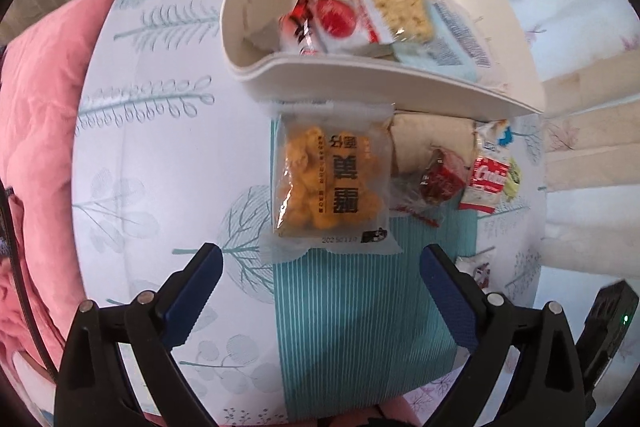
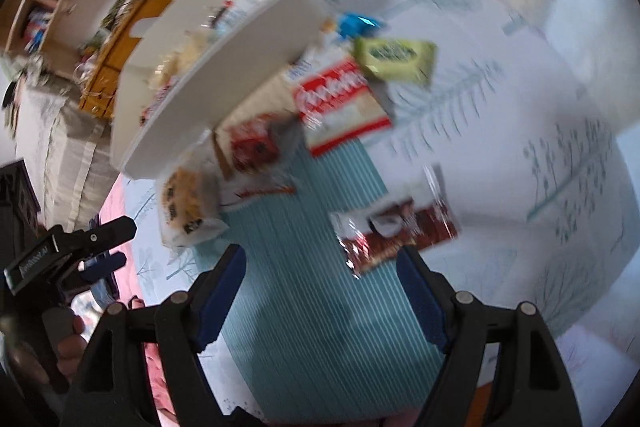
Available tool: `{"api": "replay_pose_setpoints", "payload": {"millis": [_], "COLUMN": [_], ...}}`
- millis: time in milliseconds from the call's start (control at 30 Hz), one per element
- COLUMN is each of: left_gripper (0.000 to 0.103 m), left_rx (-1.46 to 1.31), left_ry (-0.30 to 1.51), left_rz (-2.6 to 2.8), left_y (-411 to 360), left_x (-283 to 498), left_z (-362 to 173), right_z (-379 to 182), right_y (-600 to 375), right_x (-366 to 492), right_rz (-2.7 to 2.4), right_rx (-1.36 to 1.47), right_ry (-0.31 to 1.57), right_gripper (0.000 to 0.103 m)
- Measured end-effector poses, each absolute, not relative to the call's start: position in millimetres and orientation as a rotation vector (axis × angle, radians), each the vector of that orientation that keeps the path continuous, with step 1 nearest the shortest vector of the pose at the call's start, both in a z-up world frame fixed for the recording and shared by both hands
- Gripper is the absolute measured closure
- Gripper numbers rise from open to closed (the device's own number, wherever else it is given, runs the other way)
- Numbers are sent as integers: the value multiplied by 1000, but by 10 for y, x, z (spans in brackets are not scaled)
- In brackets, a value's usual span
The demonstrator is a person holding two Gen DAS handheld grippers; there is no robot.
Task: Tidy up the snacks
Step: 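Grasp the bread pack with the left gripper while the right gripper grasps the chocolate wafer, then carry both packs over the tray and open both grippers to drop them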
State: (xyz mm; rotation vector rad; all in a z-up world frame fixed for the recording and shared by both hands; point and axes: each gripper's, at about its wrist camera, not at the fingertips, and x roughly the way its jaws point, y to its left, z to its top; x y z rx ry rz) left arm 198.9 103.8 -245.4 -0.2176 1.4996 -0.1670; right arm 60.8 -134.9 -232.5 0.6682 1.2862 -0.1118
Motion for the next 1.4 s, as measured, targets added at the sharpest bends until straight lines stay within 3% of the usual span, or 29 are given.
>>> {"api": "replay_pose_setpoints", "payload": {"millis": [567,967,1033,1133,1400], "left_gripper": [5,7,9,22,32], "left_rx": [-209,-168,-153,-146,-170], "left_ry": [1556,1564,1563,1554,1565], "left_rz": [-125,-109,-111,-136,-150], "left_y": [812,690,658,565,611], "left_x": [2213,2457,2495,2531,2569], "left_z": [-3098,-3269,-3271,-3221,-3213], "right_z": [-2767,-2830,-2827,-2832,-2826], "right_y": [-1579,-1715,-1764,-1775,-1692], "right_x": [635,916,933,992,1149], "right_rz": [-333,-460,-477,-492,-542], "right_rx": [997,1009,1007,993,910], "right_ry": [1356,1423,1427,1445,1517], "right_gripper": [26,42,45,45,60]}}
